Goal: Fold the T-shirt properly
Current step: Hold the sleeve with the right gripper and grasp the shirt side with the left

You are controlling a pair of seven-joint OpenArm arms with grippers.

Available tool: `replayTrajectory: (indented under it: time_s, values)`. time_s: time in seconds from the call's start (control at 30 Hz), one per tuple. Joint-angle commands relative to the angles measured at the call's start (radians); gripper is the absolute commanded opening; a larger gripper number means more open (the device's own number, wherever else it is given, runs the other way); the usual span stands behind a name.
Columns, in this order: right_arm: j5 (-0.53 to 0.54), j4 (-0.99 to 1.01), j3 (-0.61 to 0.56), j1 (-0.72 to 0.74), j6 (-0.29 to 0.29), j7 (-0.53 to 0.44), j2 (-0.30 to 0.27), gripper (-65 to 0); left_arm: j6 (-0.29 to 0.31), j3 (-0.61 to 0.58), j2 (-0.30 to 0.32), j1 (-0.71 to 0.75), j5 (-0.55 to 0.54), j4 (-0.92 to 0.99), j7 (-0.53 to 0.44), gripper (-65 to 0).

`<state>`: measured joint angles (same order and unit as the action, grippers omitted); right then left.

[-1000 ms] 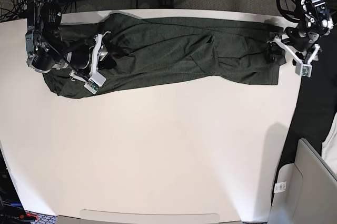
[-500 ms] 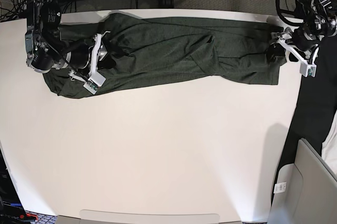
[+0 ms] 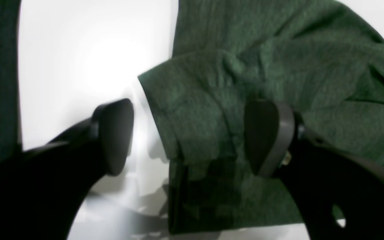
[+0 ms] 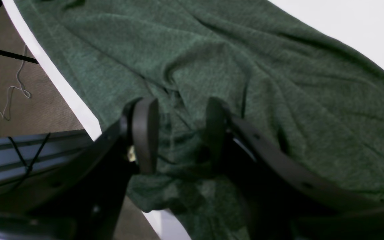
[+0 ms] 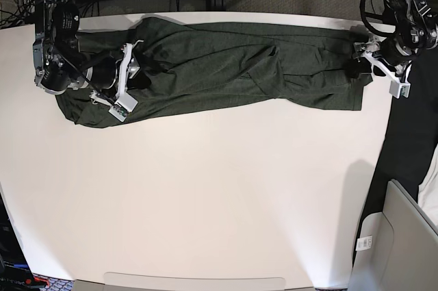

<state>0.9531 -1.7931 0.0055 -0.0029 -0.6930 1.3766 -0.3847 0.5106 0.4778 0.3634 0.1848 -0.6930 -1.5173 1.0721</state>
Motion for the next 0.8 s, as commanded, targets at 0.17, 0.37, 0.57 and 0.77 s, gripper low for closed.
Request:
replayTrajectory:
  time_s: [0.17, 0.37, 0.57, 0.77]
  values:
    - [0.020, -0.015, 0.006, 0.017, -0.005, -0.010, -0.010, -40.6, 0.112, -0.003, -0.007, -0.006, -0.061, 0.005, 0.026, -17.9]
    - [0.020, -0.015, 0.008, 0.017, -0.005, -0.010, -0.010, -40.6, 0.188, -0.003, -0.020, -0.006, -0.084, 0.005, 0.089, -23.5]
    - [0.020, -0.015, 0.008, 0.017, -0.005, -0.010, -0.007, -40.6, 0.188, -0.004, -0.022, -0.006, -0.090, 0.005, 0.093, -30.2]
    - [0.020, -0.015, 0.008, 0.016, -0.005, -0.010, -0.007, -40.6, 0.188, -0.004, -0.020, -0.015, -0.090, 0.005, 0.087, -40.8]
